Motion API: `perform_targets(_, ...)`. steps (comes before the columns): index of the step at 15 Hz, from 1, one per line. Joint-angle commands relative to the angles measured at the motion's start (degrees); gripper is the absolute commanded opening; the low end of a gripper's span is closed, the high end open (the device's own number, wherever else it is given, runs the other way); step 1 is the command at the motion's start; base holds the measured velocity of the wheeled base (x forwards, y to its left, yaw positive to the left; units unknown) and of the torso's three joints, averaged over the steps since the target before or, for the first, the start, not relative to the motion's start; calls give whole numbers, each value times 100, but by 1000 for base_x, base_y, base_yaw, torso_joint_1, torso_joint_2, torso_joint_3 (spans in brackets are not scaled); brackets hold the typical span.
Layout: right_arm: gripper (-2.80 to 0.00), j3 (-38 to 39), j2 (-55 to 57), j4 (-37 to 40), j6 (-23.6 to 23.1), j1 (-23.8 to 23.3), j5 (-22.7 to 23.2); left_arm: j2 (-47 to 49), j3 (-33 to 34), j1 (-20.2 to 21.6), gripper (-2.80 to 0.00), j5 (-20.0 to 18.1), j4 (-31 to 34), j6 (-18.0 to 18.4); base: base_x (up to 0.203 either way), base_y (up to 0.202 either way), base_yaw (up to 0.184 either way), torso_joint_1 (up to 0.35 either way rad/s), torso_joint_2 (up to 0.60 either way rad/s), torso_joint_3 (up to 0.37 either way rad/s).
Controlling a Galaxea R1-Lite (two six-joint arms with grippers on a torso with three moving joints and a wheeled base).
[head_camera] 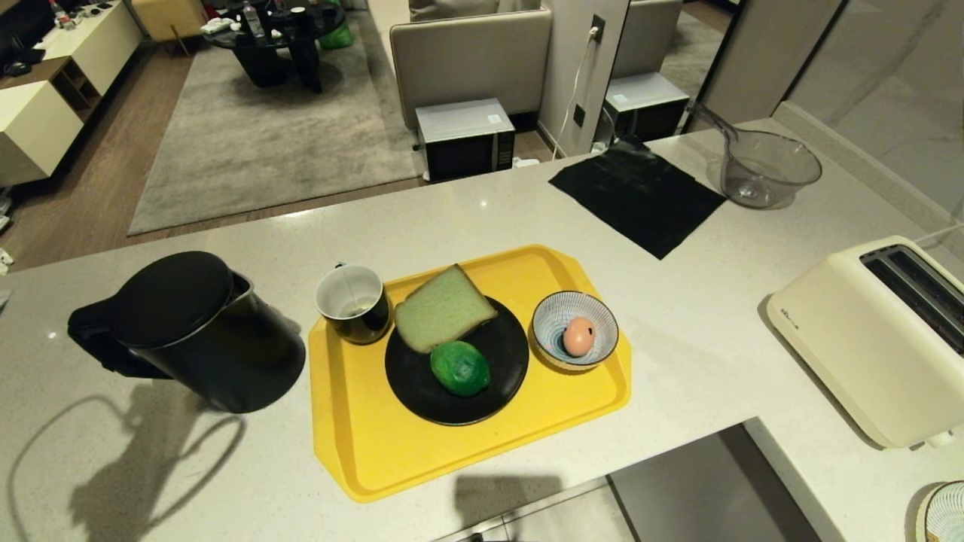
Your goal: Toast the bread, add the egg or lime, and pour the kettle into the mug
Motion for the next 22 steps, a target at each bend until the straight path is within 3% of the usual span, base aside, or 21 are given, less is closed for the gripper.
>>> perform_targets(1, -280, 158, 7, -4, -2, 3, 1, -723, -83, -725, -280, 924, 903, 303, 0, 0, 0, 0, 0, 0)
perform_targets(5, -280, 158, -1, -4, -2, -2, 1, -1947, 774, -901, -280, 1141, 1750, 524, 0, 0, 0, 0, 0, 0)
perform_targets(14, -280, 158, -1, -4, -2, 4, 1, -5001, 2649, -1027, -280, 1031, 3051, 666, 0, 0, 0, 0, 0, 0)
perform_targets(19, -280, 158, -1, -4, -2, -4, 1, -5162, 3919, -1032, -280, 966, 2658, 731, 0, 0, 0, 0, 0, 0)
perform_targets(22, -280, 158, -1, -4, -2, 4, 1, -5161, 3905, -1034, -280, 963, 3477, 749, 0, 0, 0, 0, 0, 0)
